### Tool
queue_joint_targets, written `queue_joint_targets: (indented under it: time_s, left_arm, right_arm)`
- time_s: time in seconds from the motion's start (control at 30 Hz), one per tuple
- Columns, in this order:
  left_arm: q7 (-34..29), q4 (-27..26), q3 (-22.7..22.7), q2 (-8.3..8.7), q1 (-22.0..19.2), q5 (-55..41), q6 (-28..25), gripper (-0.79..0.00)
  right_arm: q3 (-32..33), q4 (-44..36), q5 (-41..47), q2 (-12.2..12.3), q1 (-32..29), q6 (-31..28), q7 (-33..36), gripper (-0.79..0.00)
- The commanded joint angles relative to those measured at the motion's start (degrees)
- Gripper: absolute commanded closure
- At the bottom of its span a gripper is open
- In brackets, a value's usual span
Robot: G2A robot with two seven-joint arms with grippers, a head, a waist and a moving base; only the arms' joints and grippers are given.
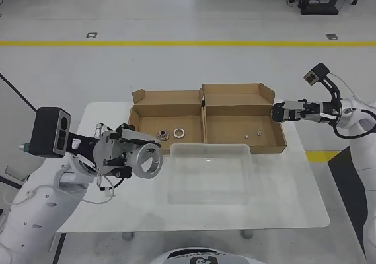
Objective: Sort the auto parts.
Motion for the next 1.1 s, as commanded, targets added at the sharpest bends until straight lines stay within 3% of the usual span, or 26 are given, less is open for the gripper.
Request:
queue_joint_targets:
  time_s: [0.0,0.4,1.07]
  left_arm:
    - [0.11,-0.38,-0.17,0.04,0.27,-0.57,0.00,0.000]
    - [5.41,-1.32,-0.92,-0.35,1.80,-9.22,0.00,0.000]
    - [2.60,-2.78,-1.29,-0.31,2.15,-8.36,0.00,0.000]
  right_arm:
    - [0.00,0.00,0.02,0.00,0.00,0.00,0.00,-0.785]
    - [0.00,0.00,0.02,0.00,0.00,0.00,0.00,-0.785]
    - [0.00,0.00,0.02,0.00,0.00,0.00,0.00,-0.785]
